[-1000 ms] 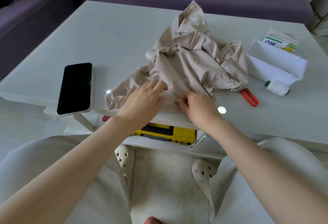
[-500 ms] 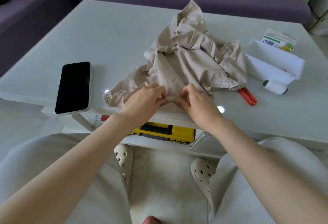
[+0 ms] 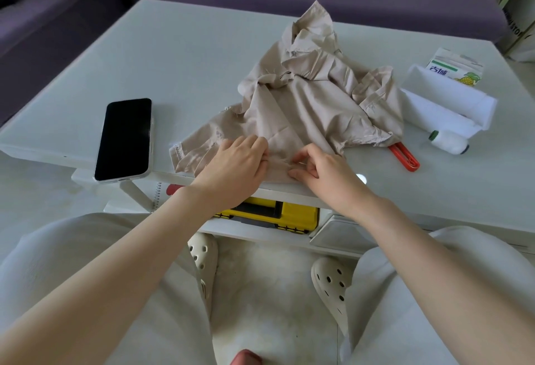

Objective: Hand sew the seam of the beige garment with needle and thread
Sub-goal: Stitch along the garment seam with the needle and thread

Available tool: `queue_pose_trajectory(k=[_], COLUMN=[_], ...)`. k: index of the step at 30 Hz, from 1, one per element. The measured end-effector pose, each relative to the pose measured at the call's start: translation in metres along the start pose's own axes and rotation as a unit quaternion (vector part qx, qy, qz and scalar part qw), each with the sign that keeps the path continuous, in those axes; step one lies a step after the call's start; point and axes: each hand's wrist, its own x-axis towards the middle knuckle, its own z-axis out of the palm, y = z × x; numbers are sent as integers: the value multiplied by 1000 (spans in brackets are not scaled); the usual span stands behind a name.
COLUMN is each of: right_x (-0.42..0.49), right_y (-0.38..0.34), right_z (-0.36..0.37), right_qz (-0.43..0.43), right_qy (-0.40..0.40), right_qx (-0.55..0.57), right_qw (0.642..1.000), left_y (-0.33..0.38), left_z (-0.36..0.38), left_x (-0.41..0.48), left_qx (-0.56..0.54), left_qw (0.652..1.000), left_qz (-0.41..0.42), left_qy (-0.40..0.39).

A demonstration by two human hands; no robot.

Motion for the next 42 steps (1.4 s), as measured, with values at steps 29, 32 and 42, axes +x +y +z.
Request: queue_pose_trajectory(k=[29,32,42], right_x=[-7,-6,-7], right_y=[-14,-20,-18], right_z=[-8,-17,-24], right_qz=[-52,-11,-10], right_qy=[-46,-31,21], right_qx=[39,124,85], right_qw=[997,992,996], left_y=[11,10,11], left_z=[-5,-5,-1], left_x=[-18,-21,-29], left_qx=[-182,-178,-92], left_qw=[982,983,995], left_qz=[-52,-54,-4], left_qy=[13,3,-29])
